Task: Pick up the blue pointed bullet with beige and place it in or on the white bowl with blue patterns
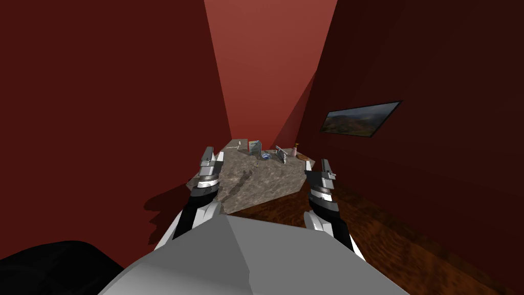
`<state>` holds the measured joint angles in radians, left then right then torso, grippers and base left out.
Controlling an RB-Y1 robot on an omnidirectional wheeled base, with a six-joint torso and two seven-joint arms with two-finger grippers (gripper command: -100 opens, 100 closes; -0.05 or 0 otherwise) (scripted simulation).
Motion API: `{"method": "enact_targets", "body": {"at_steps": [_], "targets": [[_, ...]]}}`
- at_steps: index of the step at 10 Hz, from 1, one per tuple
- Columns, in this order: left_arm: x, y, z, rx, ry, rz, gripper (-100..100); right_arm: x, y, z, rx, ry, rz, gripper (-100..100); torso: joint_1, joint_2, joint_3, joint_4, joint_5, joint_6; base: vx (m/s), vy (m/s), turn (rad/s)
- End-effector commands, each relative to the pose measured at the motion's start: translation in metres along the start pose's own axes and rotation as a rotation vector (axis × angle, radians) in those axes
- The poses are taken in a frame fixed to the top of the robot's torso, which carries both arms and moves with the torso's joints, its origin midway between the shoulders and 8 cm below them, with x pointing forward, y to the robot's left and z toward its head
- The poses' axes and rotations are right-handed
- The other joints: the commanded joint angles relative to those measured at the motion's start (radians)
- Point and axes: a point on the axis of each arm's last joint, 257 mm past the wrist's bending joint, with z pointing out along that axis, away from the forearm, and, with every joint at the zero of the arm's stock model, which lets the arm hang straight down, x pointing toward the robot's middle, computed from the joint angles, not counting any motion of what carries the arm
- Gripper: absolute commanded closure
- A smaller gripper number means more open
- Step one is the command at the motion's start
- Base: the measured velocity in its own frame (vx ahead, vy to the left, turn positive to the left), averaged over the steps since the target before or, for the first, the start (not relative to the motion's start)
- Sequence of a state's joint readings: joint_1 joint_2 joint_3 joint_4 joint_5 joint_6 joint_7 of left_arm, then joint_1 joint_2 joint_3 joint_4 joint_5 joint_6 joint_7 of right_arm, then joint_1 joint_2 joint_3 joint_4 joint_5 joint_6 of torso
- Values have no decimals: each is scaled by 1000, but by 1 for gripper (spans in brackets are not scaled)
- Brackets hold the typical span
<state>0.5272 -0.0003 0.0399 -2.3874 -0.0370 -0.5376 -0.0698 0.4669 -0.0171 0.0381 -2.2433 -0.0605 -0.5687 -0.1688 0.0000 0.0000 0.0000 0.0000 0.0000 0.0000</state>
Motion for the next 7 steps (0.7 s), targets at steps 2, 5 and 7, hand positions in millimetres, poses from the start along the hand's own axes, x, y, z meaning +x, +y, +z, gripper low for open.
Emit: {"method": "enact_targets", "body": {"at_steps": [2,5,7], "targets": [[10,5,-1,-3,60,27,-100,0,0,0,0,0,0,0,0,0,0,0,0,0,7,3,-35],[24,19,-6,-18,135,77,-100,0,0,0,0,0,0,0,1,-1,-1,0,0,0,19,9,-66],[33,33,-11,-34,179,119,-100,0,0,0,0,0,0,0,1,-2,-1,0,0,0,26,12,-82]]}}
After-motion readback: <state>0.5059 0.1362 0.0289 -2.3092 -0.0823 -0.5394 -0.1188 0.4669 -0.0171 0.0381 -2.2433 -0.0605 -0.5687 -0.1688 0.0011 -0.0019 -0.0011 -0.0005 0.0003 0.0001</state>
